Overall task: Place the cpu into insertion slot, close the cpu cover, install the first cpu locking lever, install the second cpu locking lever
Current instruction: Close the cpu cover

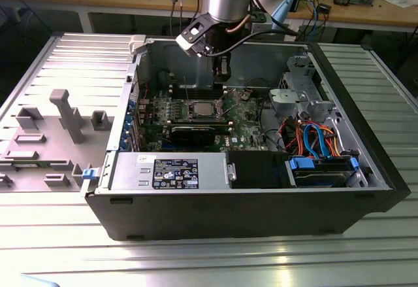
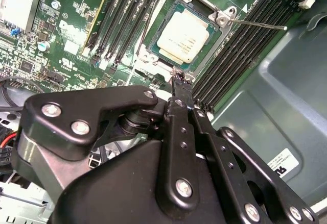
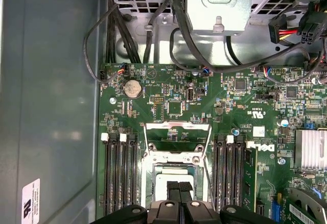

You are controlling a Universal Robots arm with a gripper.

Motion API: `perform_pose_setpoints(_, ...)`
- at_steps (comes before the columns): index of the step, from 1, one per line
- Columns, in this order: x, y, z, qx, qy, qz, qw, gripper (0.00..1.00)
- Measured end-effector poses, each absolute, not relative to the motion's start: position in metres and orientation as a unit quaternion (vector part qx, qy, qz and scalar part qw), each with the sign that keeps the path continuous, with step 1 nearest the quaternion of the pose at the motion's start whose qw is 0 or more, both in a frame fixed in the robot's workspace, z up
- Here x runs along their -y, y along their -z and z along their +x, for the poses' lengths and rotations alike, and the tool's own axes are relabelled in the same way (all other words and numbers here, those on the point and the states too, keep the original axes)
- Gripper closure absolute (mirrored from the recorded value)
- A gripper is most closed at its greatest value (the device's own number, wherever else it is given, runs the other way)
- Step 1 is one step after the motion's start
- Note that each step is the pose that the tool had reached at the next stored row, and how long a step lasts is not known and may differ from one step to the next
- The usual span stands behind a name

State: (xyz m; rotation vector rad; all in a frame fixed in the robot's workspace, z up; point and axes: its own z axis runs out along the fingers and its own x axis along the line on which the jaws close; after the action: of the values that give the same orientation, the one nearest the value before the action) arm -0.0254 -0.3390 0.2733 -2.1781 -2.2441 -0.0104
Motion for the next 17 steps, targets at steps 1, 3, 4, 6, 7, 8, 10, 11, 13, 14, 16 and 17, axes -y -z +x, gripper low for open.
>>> perform_pose_setpoints(1,0.339,-0.2733,-0.0254,0.718,0.003,-0.696,0.007,0.89)
perform_pose_setpoints(3,0.339,-0.2733,-0.025,0.718,0.003,-0.696,0.007,0.89)
perform_pose_setpoints(4,0.339,-0.2733,-0.0246,0.718,0.003,-0.696,0.007,0.89)
perform_pose_setpoints(6,0.3389,-0.2733,-0.0234,0.718,0.003,-0.696,0.007,0.89)
perform_pose_setpoints(7,0.339,-0.2733,-0.0225,0.718,0.003,-0.696,0.007,0.89)
perform_pose_setpoints(8,0.339,-0.2733,-0.0218,0.718,0.003,-0.696,0.007,0.89)
perform_pose_setpoints(10,0.339,-0.2733,-0.0205,0.718,0.003,-0.696,0.007,0.89)
perform_pose_setpoints(11,0.339,-0.2733,-0.0188,0.718,0.003,-0.696,0.007,0.89)
perform_pose_setpoints(13,0.3389,-0.2733,-0.0173,0.718,0.003,-0.696,0.007,0.89)
perform_pose_setpoints(14,0.3389,-0.2733,-0.0169,0.718,0.003,-0.696,0.007,0.89)
perform_pose_setpoints(16,0.3389,-0.2733,-0.016,0.718,0.003,-0.696,0.007,0.89)
perform_pose_setpoints(17,0.3389,-0.2733,-0.0156,0.718,0.003,-0.696,0.007,0.89)
